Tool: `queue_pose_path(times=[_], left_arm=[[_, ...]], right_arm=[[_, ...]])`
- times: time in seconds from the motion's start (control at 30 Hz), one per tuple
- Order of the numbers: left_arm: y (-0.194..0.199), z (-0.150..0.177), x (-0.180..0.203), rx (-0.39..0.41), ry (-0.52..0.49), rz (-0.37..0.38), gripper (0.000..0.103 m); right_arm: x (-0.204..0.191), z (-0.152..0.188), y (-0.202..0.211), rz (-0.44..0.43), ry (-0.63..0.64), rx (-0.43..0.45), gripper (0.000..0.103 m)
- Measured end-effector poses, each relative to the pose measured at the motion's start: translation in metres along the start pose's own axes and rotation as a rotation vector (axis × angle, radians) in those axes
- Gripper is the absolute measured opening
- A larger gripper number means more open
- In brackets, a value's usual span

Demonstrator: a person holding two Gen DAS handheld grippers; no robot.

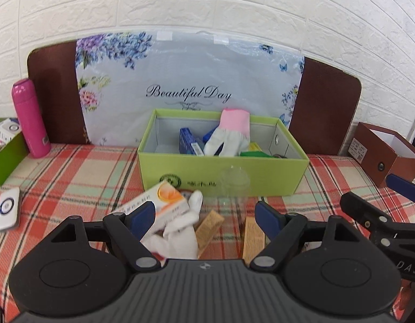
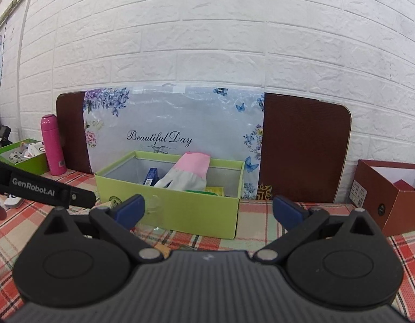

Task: Organize objects
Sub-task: 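Withdraw both tools back toward the remaining items, then grasp the gold box with the left tool while the right tool grasps the clear plastic tube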

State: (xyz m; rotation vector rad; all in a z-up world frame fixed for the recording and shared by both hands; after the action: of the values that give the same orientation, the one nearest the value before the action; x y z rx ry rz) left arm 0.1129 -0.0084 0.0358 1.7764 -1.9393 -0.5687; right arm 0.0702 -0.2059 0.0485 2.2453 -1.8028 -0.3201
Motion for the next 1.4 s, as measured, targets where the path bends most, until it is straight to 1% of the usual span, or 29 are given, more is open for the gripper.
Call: queue_pose_path(times=[0.3, 0.53, 0.63, 0.77, 0.87, 0.93, 0.97, 1.0, 1.03, 1.07, 1.1, 1.13, 1.17, 1.2, 1.27, 1.37, 1.4], left_arm=[[0.005, 0.021, -0.013, -0.043, 0.049, -0.018, 0.084], [0.000, 0.034, -0.019, -0.083, 0.069, -0.021, 0.084], [-0.002, 0.042, -0.019, -0.089, 0.073, 0.009, 0.084], [0.000, 0.053, -0.014, -0.084, 0.055, 0.087, 0.084], [-0.001, 0.061, -0.006, -0.089, 0.023, 0.125, 0.084], [-0.003, 0.065, -0.001, -0.096, 0.000, 0.147, 0.084], [-0.004, 0.067, 0.002, -0.101, -0.010, 0.158, 0.084], [-0.006, 0.069, 0.004, -0.104, -0.015, 0.168, 0.084], [-0.008, 0.070, 0.007, -0.106, -0.017, 0.176, 0.084], [-0.011, 0.070, 0.009, -0.109, -0.018, 0.183, 0.084], [-0.015, 0.069, 0.012, -0.113, -0.017, 0.190, 0.084], [-0.018, 0.068, 0.015, -0.114, -0.017, 0.194, 0.083], [-0.023, 0.066, 0.020, -0.112, -0.021, 0.197, 0.082], [-0.028, 0.065, 0.024, -0.108, -0.030, 0.200, 0.080], [-0.040, 0.062, 0.034, -0.104, -0.054, 0.197, 0.073], [-0.065, 0.059, 0.047, -0.112, -0.096, 0.179, 0.060], [-0.074, 0.059, 0.048, -0.125, -0.101, 0.167, 0.052]], right_arm=[[0.001, 0.020, 0.015, 0.003, -0.045, -0.031, 0.103], [0.003, 0.042, 0.011, 0.008, -0.069, -0.096, 0.103], [0.002, 0.057, 0.003, 0.014, -0.061, -0.135, 0.103], [0.001, 0.080, -0.017, 0.025, -0.045, -0.196, 0.103], [0.003, 0.098, -0.039, 0.030, -0.046, -0.269, 0.102], [0.004, 0.107, -0.052, 0.027, -0.057, -0.310, 0.099], [0.005, 0.111, -0.058, 0.025, -0.064, -0.329, 0.095], [0.005, 0.113, -0.061, 0.024, -0.073, -0.339, 0.093], [0.006, 0.113, -0.061, 0.026, -0.082, -0.328, 0.092], [0.006, 0.112, -0.060, 0.028, -0.085, -0.321, 0.082], [0.006, 0.111, -0.059, 0.026, -0.085, -0.318, 0.067], [0.007, 0.110, -0.058, 0.022, -0.083, -0.317, 0.058], [0.007, 0.110, -0.055, 0.026, -0.078, -0.317, 0.042], [0.007, 0.110, -0.053, 0.030, -0.074, -0.319, 0.038], [0.009, 0.110, -0.045, 0.031, -0.082, -0.328, 0.034], [0.013, 0.112, -0.029, 0.019, -0.086, -0.342, 0.030], [0.014, 0.114, -0.023, 0.015, -0.089, -0.349, 0.029]])
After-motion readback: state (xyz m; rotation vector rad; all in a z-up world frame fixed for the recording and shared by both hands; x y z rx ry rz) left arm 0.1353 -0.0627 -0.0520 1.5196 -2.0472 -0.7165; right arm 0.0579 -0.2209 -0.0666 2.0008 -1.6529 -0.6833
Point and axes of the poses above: each gripper's, at about its wrist camera, not at the fingertips, and y roughly against the way its jaws point, x to its right, z to its underside, the point moved 1 cm from there along -y, roughly the way its jaws point, and after that the axes turned 5 degrees about -z, right-handed, at the moved point
